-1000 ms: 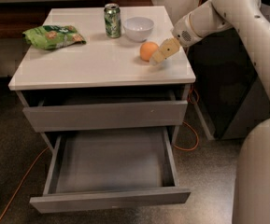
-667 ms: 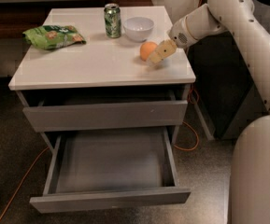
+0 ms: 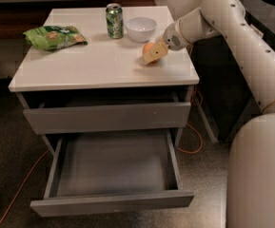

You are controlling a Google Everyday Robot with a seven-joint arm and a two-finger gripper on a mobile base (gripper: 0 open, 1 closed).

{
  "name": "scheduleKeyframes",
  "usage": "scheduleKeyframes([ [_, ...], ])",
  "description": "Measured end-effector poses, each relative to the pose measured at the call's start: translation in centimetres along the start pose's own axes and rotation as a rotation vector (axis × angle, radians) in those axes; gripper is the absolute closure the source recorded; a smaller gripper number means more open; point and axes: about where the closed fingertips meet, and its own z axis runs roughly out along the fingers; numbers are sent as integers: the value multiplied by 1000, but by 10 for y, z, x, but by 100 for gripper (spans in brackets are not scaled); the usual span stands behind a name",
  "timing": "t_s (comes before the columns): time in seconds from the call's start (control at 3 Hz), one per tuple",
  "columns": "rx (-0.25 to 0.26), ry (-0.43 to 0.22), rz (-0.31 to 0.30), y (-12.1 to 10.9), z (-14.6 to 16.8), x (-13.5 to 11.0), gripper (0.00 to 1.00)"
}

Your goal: Place orange into middle drawer

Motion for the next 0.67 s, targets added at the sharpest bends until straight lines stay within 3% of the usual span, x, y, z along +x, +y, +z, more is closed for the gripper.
scheduleKeyframes([
  [0.67,42,119,-30,18,-16,-9,72],
])
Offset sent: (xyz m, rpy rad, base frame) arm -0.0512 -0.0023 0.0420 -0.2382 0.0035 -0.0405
